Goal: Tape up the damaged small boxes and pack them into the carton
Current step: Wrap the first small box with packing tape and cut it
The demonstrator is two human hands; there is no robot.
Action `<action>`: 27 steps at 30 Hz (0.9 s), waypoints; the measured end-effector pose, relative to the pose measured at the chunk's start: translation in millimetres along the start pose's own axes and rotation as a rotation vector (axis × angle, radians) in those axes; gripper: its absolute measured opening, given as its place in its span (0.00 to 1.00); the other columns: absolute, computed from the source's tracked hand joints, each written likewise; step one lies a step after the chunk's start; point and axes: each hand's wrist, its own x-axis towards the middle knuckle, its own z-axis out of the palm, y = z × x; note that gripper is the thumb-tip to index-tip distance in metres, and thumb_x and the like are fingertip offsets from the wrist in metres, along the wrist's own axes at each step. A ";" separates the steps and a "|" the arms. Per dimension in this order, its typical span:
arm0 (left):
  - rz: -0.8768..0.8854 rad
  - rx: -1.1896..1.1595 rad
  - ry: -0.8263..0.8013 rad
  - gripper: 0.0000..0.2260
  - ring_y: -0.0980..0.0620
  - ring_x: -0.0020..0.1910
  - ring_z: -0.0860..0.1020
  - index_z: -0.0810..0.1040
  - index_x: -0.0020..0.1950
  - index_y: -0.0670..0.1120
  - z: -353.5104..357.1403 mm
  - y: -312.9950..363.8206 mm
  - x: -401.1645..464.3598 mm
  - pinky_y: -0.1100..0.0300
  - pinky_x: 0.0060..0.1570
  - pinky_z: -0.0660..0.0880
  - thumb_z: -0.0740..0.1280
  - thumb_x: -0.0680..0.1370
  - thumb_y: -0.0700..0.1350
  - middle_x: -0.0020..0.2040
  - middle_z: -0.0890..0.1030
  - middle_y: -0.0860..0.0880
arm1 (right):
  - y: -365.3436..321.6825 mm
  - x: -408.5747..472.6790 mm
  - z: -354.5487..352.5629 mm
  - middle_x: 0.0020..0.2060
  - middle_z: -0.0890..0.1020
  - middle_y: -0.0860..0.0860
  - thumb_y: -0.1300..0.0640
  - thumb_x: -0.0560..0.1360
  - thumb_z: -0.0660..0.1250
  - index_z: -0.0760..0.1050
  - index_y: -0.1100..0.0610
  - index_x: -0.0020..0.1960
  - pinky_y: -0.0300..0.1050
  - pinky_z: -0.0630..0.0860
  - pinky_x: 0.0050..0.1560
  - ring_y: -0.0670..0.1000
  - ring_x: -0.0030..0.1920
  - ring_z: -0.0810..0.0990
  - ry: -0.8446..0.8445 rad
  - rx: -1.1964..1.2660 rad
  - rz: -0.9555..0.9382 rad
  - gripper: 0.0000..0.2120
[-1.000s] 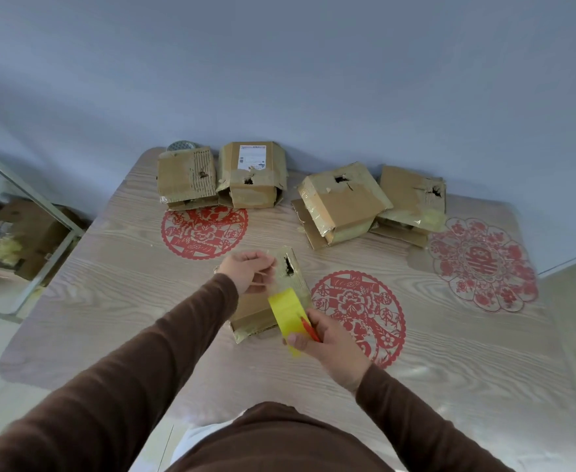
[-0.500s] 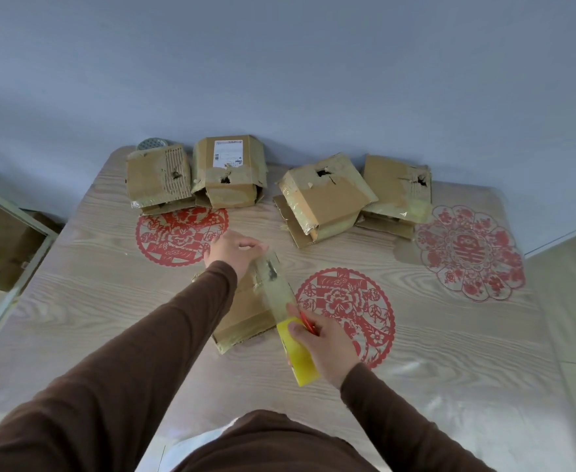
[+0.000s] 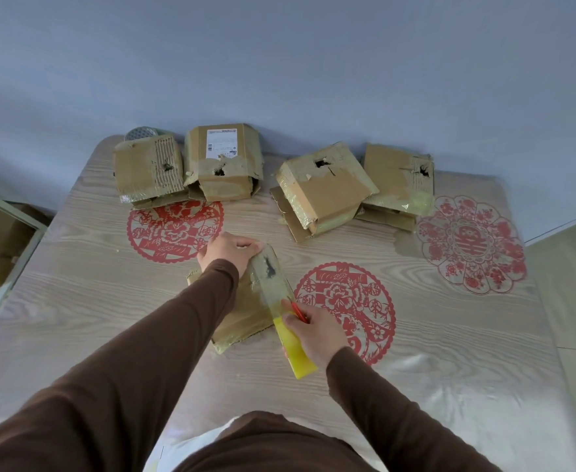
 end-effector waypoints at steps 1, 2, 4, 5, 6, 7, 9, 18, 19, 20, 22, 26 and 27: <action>-0.010 0.003 -0.019 0.14 0.48 0.64 0.75 0.83 0.50 0.63 1.2 -0.5 1.9 0.42 0.69 0.59 0.68 0.72 0.69 0.57 0.83 0.58 | 1.9 1.1 -0.6 0.38 0.82 0.48 0.47 0.82 0.63 0.78 0.49 0.67 0.48 0.80 0.47 0.48 0.36 0.79 0.000 -0.017 0.004 0.16; -0.027 -0.022 -0.041 0.19 0.48 0.62 0.76 0.80 0.58 0.62 1.5 -0.6 3.7 0.41 0.69 0.61 0.69 0.72 0.69 0.57 0.82 0.56 | 3.8 1.8 -0.8 0.35 0.79 0.46 0.48 0.82 0.62 0.78 0.49 0.67 0.44 0.75 0.42 0.45 0.33 0.75 0.001 -0.038 0.007 0.16; -0.023 -0.088 -0.047 0.28 0.48 0.59 0.76 0.71 0.67 0.58 0.7 0.1 6.7 0.41 0.67 0.66 0.72 0.71 0.65 0.57 0.79 0.54 | 3.4 1.5 0.1 0.36 0.80 0.46 0.46 0.82 0.62 0.77 0.47 0.68 0.41 0.73 0.39 0.42 0.32 0.74 -0.003 -0.065 0.008 0.16; 0.040 -0.058 -0.007 0.26 0.48 0.60 0.74 0.70 0.65 0.57 0.1 0.9 6.0 0.41 0.66 0.67 0.73 0.72 0.62 0.58 0.77 0.54 | 3.3 1.7 1.6 0.39 0.83 0.48 0.45 0.81 0.61 0.77 0.46 0.68 0.44 0.78 0.42 0.44 0.34 0.78 -0.009 -0.066 0.009 0.17; 0.155 0.015 0.054 0.20 0.48 0.61 0.72 0.72 0.62 0.57 0.0 1.4 4.2 0.43 0.67 0.66 0.73 0.73 0.58 0.60 0.75 0.53 | 3.4 1.9 3.1 0.40 0.85 0.51 0.43 0.80 0.61 0.77 0.46 0.67 0.50 0.81 0.45 0.48 0.37 0.82 -0.014 -0.067 0.010 0.18; 0.296 0.116 0.119 0.13 0.47 0.62 0.70 0.76 0.58 0.57 1.4 0.6 3.1 0.44 0.67 0.65 0.71 0.75 0.55 0.60 0.75 0.53 | 4.2 2.6 4.9 0.41 0.85 0.54 0.42 0.79 0.61 0.78 0.47 0.65 0.55 0.82 0.47 0.53 0.40 0.84 -0.014 -0.070 0.010 0.19; 0.478 0.297 0.177 0.06 0.46 0.61 0.71 0.81 0.53 0.55 5.2 -2.3 -1.7 0.46 0.66 0.62 0.66 0.80 0.54 0.58 0.77 0.53 | 5.9 3.9 6.5 0.40 0.85 0.55 0.42 0.79 0.61 0.78 0.49 0.64 0.58 0.82 0.49 0.57 0.42 0.85 -0.008 -0.075 0.000 0.19; 0.349 0.538 -0.051 0.33 0.42 0.71 0.69 0.70 0.73 0.51 -4.4 -9.7 -15.2 0.44 0.72 0.65 0.46 0.80 0.70 0.72 0.73 0.44 | 19.7 7.1 12.0 0.42 0.85 0.44 0.40 0.77 0.64 0.75 0.41 0.70 0.53 0.82 0.52 0.48 0.41 0.84 0.007 0.033 -0.016 0.22; 0.459 0.564 -0.023 0.37 0.42 0.77 0.60 0.59 0.80 0.53 -6.4 -15.9 -21.6 0.42 0.76 0.56 0.46 0.77 0.74 0.78 0.64 0.44 | 20.7 7.8 11.6 0.39 0.83 0.44 0.42 0.79 0.65 0.76 0.42 0.69 0.52 0.82 0.50 0.47 0.39 0.81 0.013 0.039 -0.026 0.19; 0.545 0.599 -0.044 0.43 0.42 0.80 0.52 0.49 0.82 0.57 -9.3 -21.2 -31.1 0.39 0.78 0.49 0.47 0.73 0.78 0.81 0.55 0.44 | 21.1 8.3 10.6 0.38 0.83 0.44 0.44 0.80 0.65 0.77 0.42 0.68 0.52 0.82 0.51 0.47 0.38 0.80 0.017 0.041 -0.030 0.17; 0.599 0.711 -0.148 0.51 0.42 0.81 0.41 0.36 0.80 0.63 -11.8 -34.9 -51.6 0.36 0.77 0.41 0.48 0.64 0.85 0.82 0.41 0.47 | 22.1 8.3 9.2 0.45 0.85 0.45 0.46 0.81 0.65 0.77 0.42 0.68 0.51 0.80 0.56 0.48 0.45 0.82 0.015 0.054 -0.037 0.16; 0.489 0.822 -0.217 0.57 0.38 0.78 0.51 0.29 0.76 0.68 -10.7 -47.4 -64.0 0.36 0.74 0.52 0.61 0.58 0.81 0.81 0.45 0.44 | 22.9 5.6 12.2 0.50 0.85 0.48 0.45 0.81 0.64 0.74 0.38 0.69 0.46 0.77 0.50 0.46 0.45 0.82 0.024 0.001 -0.079 0.17; 0.488 0.836 -0.205 0.57 0.38 0.75 0.57 0.30 0.76 0.68 -10.0 -44.9 -61.2 0.38 0.71 0.59 0.63 0.59 0.79 0.79 0.50 0.43 | 22.8 4.7 13.1 0.43 0.85 0.46 0.46 0.81 0.64 0.74 0.39 0.69 0.43 0.76 0.44 0.44 0.40 0.80 0.040 0.031 -0.080 0.16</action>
